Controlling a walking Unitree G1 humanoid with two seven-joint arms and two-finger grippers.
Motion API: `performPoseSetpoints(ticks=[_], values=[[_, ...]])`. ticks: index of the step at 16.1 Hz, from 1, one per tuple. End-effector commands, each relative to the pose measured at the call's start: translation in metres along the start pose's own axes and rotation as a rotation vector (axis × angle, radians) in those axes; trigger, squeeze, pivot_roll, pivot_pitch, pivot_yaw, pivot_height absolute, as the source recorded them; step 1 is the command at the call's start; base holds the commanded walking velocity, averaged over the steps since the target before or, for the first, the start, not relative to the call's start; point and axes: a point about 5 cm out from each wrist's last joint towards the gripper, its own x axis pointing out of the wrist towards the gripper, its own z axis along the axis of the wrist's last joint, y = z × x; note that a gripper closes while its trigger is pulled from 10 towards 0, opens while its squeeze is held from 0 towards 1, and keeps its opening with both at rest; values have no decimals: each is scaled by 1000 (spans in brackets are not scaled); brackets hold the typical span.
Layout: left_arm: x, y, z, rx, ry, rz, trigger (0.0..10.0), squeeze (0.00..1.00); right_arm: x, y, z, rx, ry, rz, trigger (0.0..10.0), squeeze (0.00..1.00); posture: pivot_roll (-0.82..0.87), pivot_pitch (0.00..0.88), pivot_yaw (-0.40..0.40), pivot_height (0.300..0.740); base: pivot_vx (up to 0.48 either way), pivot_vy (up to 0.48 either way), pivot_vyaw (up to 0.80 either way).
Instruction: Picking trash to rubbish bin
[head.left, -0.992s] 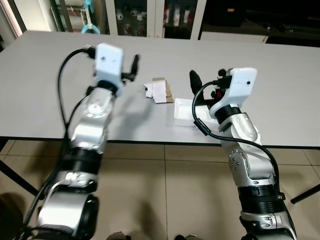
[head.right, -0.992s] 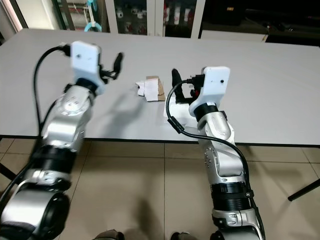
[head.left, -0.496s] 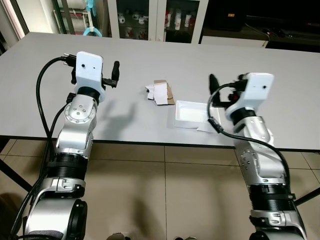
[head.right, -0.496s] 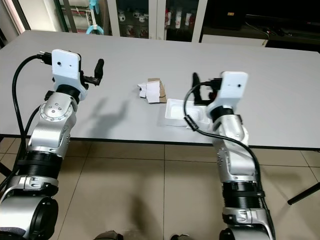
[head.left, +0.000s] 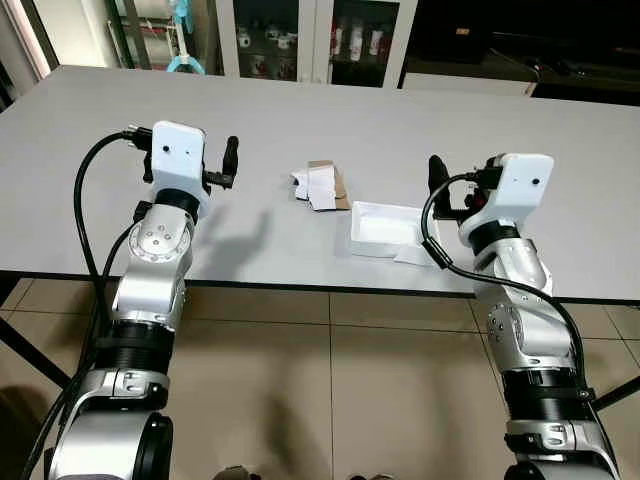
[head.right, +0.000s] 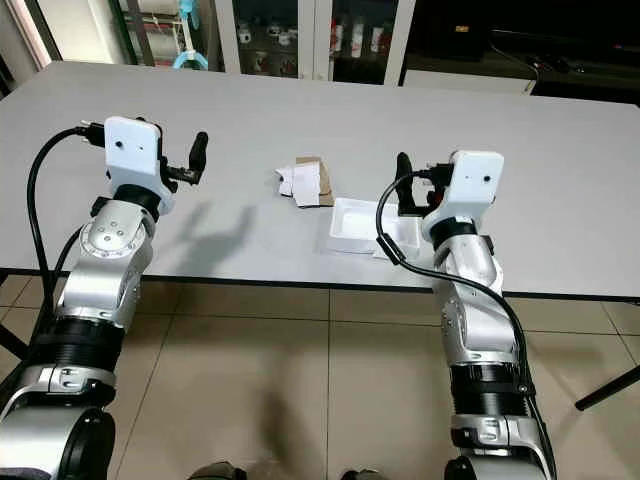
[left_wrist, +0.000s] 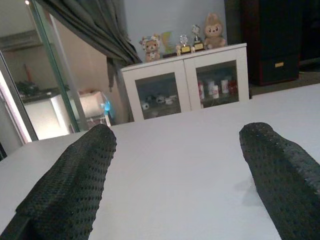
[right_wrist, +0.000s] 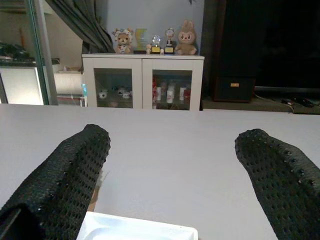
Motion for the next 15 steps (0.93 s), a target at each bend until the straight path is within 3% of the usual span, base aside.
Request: performPoseSetpoints(ticks=[1,2,5,15], values=[[-2,-3,3,-34,-23,-19,10000,0,-1,-10,0,-8,-5,-33,10000,0,0,0,-46,740,0,0,0],[-2,-3,4,-60,-35,-22,10000,0,0,-13,1,-11,-10,-45,10000,0,1,0,-45,740,0,0,0],[1,-1,9,-35,-49,-12,10000,0,4,-13,5,-9,-26,-45,10000,0,-1,0,-46,740,0,0,0],[10,5,22,-34,-50,18,10000,0,14,-10,14,-7,-46,-47,10000,0,-4,40,-37,740,467,0,0]])
